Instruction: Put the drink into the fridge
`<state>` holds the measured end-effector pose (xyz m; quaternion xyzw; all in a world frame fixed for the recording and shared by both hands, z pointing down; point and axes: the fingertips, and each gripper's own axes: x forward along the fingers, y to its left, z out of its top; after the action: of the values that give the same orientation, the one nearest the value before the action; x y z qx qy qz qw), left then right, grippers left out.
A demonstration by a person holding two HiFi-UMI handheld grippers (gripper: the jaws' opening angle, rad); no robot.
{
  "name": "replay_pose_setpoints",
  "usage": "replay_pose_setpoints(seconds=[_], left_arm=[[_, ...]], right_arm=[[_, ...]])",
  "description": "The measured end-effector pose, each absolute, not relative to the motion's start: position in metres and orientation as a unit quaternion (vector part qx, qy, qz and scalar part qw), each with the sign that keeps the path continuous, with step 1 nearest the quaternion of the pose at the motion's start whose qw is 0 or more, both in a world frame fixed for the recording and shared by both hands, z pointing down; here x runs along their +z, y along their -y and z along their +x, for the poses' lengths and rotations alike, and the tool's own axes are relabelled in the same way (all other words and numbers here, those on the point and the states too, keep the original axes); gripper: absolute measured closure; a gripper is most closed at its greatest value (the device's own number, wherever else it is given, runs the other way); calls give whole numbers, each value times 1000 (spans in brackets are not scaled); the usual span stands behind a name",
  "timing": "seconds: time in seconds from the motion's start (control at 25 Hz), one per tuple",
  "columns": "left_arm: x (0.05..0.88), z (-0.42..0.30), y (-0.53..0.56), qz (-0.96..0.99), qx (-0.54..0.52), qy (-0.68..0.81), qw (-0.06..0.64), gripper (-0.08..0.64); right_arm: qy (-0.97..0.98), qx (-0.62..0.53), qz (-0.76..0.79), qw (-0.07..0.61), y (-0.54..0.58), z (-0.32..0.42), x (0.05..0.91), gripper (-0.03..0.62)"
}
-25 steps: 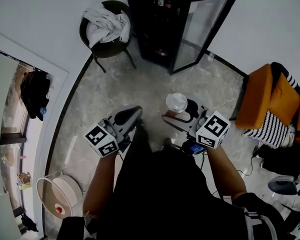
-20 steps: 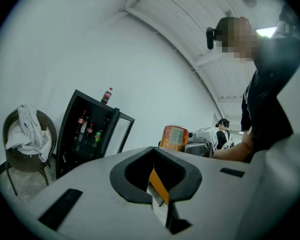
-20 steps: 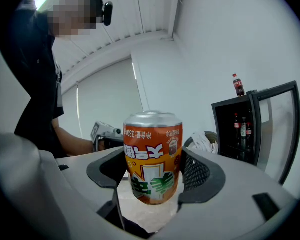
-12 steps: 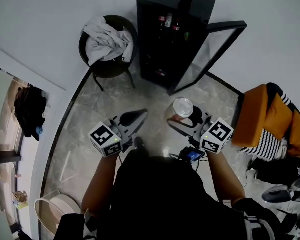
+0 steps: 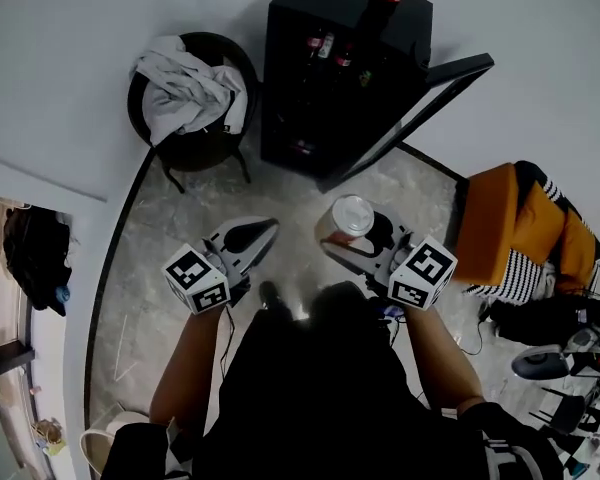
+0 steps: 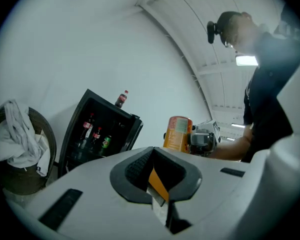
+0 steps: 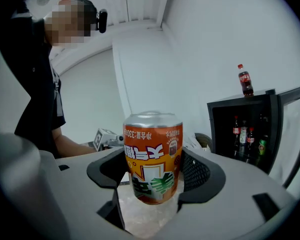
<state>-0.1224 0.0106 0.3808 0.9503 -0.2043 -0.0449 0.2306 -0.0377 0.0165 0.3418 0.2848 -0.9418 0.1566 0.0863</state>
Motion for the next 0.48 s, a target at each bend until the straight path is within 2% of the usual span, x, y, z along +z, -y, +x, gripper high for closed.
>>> replay_pose_setpoints(seconds=[0.48], left_arm=[[402, -73, 85, 948, -10, 208, 242, 549]], right_arm=[[947, 161, 269, 63, 88, 1, 371, 268]])
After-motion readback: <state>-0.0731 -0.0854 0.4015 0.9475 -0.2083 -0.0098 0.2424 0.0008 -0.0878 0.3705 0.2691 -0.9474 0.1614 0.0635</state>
